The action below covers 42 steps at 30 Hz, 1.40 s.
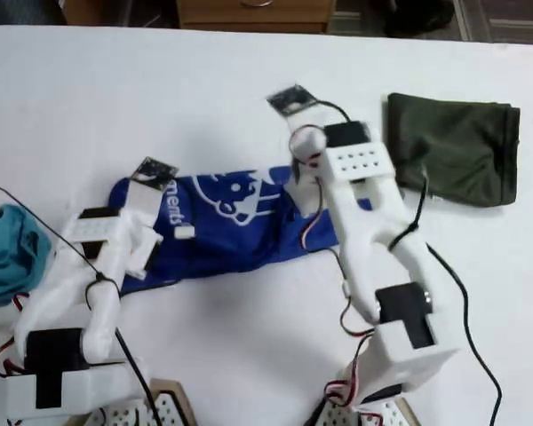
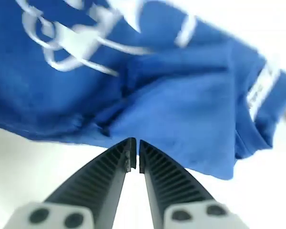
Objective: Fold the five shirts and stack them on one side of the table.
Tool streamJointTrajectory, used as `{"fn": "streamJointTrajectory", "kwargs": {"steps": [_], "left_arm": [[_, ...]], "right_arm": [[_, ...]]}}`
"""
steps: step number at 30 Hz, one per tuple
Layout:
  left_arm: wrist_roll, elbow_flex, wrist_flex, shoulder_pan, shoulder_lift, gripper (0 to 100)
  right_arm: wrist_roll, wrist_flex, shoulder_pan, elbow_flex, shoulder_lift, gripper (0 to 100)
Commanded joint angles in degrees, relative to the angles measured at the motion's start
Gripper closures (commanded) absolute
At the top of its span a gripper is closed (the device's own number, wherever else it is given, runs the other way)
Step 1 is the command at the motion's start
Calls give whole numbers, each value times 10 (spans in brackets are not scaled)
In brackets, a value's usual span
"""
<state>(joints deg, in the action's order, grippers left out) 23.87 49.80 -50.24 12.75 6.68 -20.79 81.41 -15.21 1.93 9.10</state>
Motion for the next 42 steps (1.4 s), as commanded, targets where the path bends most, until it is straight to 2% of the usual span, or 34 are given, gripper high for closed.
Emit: {"fn": "streamJointTrajectory", "kwargs": {"steps": [1,11,16,21,25,32,36,42], "left_arm": [[6,0,19,-3,-4,974],[6,0,19,-3,-4,974],[6,0,19,-3,-4,974],[6,0,19,-3,-4,974],[6,0,19,-3,-4,974],[6,0,19,-3,-4,974],[6,0,19,-3,-4,974],[6,0,19,-3,-4,973]], "right_arm": [[-24,7,16,4,15,980],[-23,-47,-41,-16,87,980],[-22,-95,-36,-68,124,980],[-22,-91,-30,-120,175,980],[-22,-46,-22,-178,154,980],[-25,-15,56,-242,124,980],[-26,-15,81,-236,187,980],[-25,-83,107,-236,273,980]]}}
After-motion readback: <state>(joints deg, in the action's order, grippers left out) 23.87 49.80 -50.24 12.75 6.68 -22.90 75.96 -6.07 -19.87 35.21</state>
